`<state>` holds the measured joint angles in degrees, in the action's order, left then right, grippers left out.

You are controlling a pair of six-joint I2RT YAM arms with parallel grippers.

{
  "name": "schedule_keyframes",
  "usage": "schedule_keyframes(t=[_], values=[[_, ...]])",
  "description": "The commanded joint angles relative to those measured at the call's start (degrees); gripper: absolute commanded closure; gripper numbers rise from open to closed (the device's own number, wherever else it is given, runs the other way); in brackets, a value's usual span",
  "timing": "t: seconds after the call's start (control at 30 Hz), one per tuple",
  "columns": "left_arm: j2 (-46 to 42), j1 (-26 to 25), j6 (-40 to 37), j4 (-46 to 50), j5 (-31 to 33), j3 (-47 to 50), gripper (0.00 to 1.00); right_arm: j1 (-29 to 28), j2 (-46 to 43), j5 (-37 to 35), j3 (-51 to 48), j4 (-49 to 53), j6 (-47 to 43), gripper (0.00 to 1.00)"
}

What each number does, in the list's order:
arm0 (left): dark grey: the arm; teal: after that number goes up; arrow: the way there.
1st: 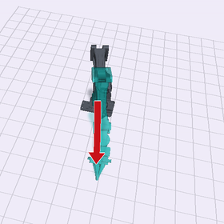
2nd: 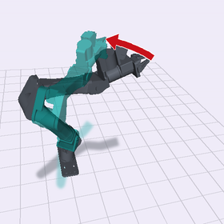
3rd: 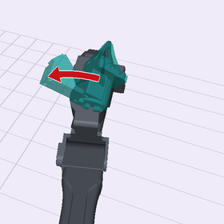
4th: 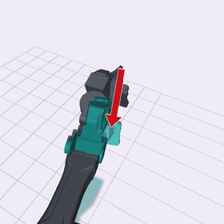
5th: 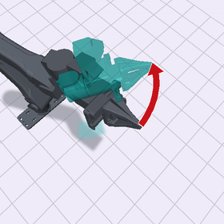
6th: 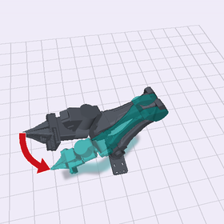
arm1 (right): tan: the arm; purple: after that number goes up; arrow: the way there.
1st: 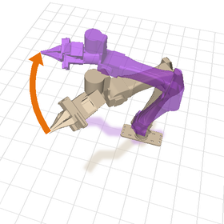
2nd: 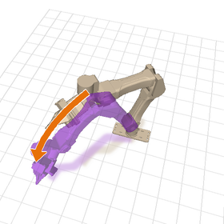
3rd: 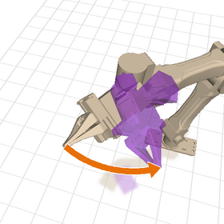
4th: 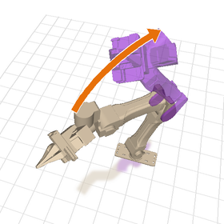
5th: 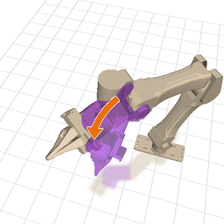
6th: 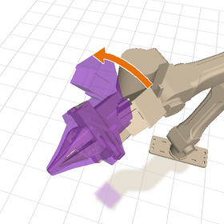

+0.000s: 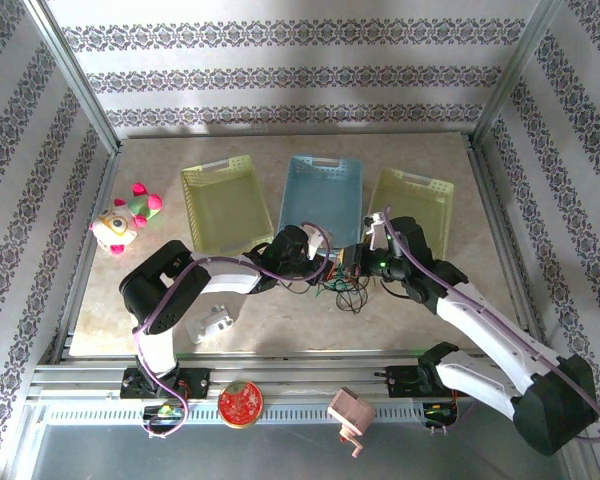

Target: Untangle the cables

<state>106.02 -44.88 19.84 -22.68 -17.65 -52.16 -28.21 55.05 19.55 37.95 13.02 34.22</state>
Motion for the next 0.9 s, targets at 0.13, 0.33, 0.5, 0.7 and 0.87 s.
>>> schedule_keyframes(t=[0.13,0.33,0.5,0.7,0.87], values=[[-0.23,-0.29,0.14,1.19,-0.03,-0.04,0.77,0.78,-6.48,-12.58,2.37,-6.48,6.65,0.98],[-0.42,-0.29,0.02,0.87,0.03,0.48,0.85,0.88,-10.56,-21.38,-0.26,-13.95,18.24,0.99],[-0.88,-0.29,-0.31,0.62,0.73,1.01,0.89,0.96,-12.39,-25.83,-2.38,-18.99,23.68,1.0],[-0.8,-0.38,-0.94,0.88,1.69,1.36,0.91,1.99,-12.78,-25.32,0.19,-18.74,23.04,0.99],[-0.25,-0.38,-1.16,1.44,2.31,0.88,0.91,2.1,-12.03,-25.12,4.17,-16.1,18.4,0.99]])
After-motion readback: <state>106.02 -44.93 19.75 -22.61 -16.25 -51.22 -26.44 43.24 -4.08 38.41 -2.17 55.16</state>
